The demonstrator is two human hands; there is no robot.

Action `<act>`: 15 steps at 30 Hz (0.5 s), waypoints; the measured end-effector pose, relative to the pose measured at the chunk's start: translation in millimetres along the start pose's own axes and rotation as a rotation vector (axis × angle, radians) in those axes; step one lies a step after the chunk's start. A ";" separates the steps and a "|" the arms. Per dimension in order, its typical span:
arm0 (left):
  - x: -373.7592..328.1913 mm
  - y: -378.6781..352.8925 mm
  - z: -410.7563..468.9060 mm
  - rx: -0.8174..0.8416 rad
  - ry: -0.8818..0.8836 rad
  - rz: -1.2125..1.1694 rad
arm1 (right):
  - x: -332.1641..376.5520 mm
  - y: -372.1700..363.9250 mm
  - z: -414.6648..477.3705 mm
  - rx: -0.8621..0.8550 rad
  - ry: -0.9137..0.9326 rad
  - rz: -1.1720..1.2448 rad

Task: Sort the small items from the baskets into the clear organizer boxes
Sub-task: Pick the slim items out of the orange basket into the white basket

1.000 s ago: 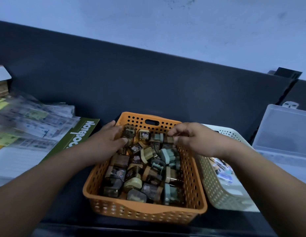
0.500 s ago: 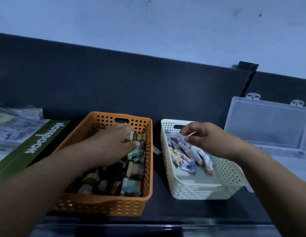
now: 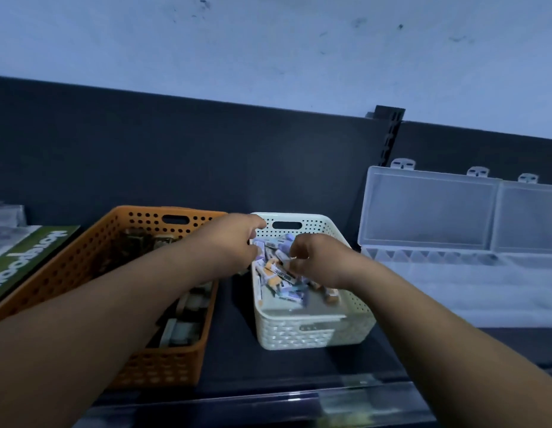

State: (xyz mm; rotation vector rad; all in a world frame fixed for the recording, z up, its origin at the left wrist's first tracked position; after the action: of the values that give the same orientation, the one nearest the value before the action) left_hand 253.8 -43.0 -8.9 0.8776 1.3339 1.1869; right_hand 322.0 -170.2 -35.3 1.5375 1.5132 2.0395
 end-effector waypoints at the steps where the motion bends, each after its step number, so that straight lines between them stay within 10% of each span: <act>1: 6.3 2.2 1.4 -0.008 0.020 -0.013 | 3.6 1.4 3.0 -0.025 0.013 -0.025; 15: 58.0 -16.2 -20.0 0.157 0.046 0.072 | 68.4 -35.3 30.6 -0.049 0.198 0.042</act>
State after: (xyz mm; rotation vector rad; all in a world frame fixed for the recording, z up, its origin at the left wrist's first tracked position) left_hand 228.6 5.9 -40.5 1.0230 1.4584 1.1757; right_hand 301.0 -91.1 -22.2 1.3964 1.4945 2.2945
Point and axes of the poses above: each hand's wrist, its own z-axis towards the middle knuckle, its own y-axis out of the back of the hand, x = y × z, the point moved 9 cm from there along z, towards the middle knuckle, and after that the axes turned 13 degrees about z, right-handed, at the moved point
